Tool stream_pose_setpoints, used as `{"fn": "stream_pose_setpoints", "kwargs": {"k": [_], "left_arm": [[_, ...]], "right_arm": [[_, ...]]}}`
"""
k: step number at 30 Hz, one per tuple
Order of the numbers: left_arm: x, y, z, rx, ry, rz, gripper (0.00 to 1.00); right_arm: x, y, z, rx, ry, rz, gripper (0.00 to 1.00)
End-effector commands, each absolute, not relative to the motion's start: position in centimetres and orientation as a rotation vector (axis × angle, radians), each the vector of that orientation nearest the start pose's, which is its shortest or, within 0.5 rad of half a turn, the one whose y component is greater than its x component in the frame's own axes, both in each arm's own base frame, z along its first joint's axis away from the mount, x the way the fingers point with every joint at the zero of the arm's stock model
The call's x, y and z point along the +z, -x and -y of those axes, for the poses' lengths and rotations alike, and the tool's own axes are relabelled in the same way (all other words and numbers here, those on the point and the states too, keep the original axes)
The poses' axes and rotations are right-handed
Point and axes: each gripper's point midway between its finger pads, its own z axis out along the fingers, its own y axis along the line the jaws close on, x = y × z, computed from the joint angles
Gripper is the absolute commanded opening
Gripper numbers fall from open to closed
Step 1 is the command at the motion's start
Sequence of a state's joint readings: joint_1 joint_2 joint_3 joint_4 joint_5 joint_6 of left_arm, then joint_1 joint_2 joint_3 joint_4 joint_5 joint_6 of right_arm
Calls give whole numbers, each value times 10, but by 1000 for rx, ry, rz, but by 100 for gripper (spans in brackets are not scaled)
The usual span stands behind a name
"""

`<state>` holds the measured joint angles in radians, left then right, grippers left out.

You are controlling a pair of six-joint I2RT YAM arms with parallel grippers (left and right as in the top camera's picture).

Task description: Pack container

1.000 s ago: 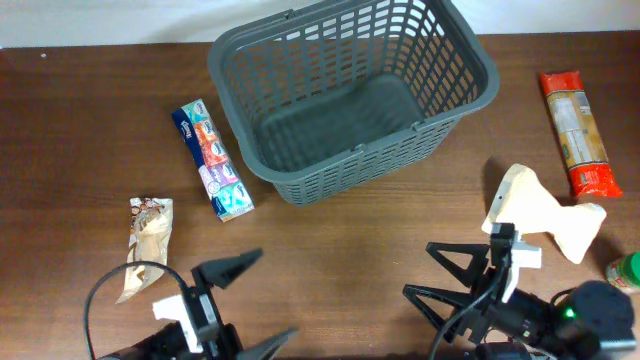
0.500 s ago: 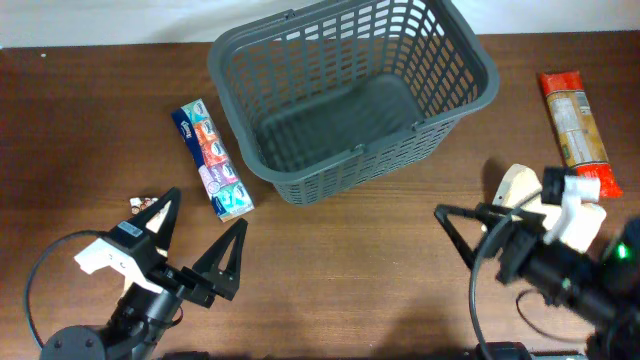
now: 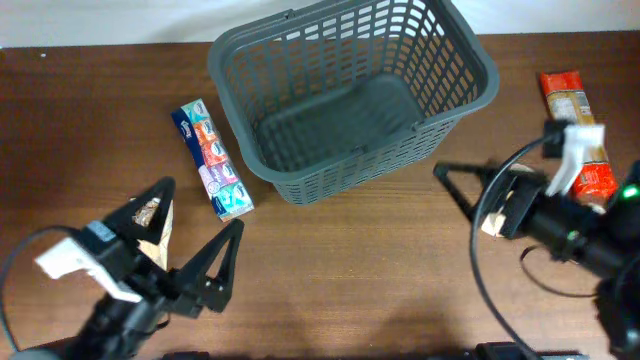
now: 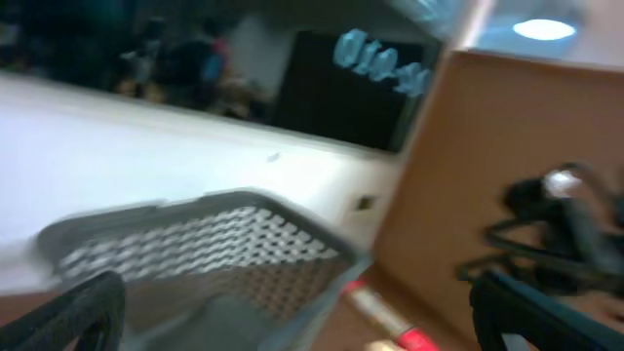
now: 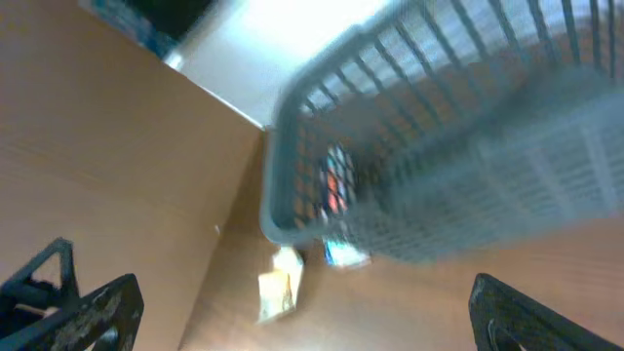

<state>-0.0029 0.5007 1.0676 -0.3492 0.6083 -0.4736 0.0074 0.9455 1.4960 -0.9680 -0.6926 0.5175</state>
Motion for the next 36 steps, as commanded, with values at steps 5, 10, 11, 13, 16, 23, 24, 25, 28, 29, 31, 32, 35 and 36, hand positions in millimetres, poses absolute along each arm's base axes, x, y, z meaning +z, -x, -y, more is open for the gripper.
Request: {"fn": "stream_pose_setpoints", "kwargs": {"k": [5,10,11,13,16,23,24,25,28,29,31,32,35,36], "left_arm": [[491,-195,117,-1043,-103,-1743,100],[478,-216,86,-760,16,-1985,100],[475,-218,82,-725,30,-2019,100],[467,-220,78,-696,61,-2098,99],[457,-224,78,-701,82,-2151,100],[441,-225,84,-759,109,-2239,100],[440,-225,87,-776,115,-2249,100],[438,-223,94,-802,108,-2266,100],[426,-212,135,-898,-69,-2363,100],[420,-206,157,-936,-154,-2410,100],[407,-201,189,-924,-253,-2474,100],[397,-199,206,-864,-303,-2509,100],[368,-201,235,-609,-369,-2547,100],[364,-204,238,-539,-386,-2537,100]], "right_arm": [[499,-237,-110,936,50,-1992,99],[482,-251,-82,713,-60,-2172,99],[478,-253,-79,682,-74,-2200,99],[470,-255,-74,631,-64,-2252,99],[464,-262,-75,624,-31,-2282,99],[453,-279,-69,541,28,-2305,99],[453,-284,-66,520,20,-2303,99],[453,-289,-64,505,15,-2298,99],[457,-306,-64,498,22,-2259,99],[458,-313,-64,496,24,-2250,99],[456,-322,-64,496,24,-2249,99],[454,-324,-64,496,23,-2254,99],[445,-330,-64,500,16,-2289,99],[442,-330,-64,500,12,-2300,99]]}}
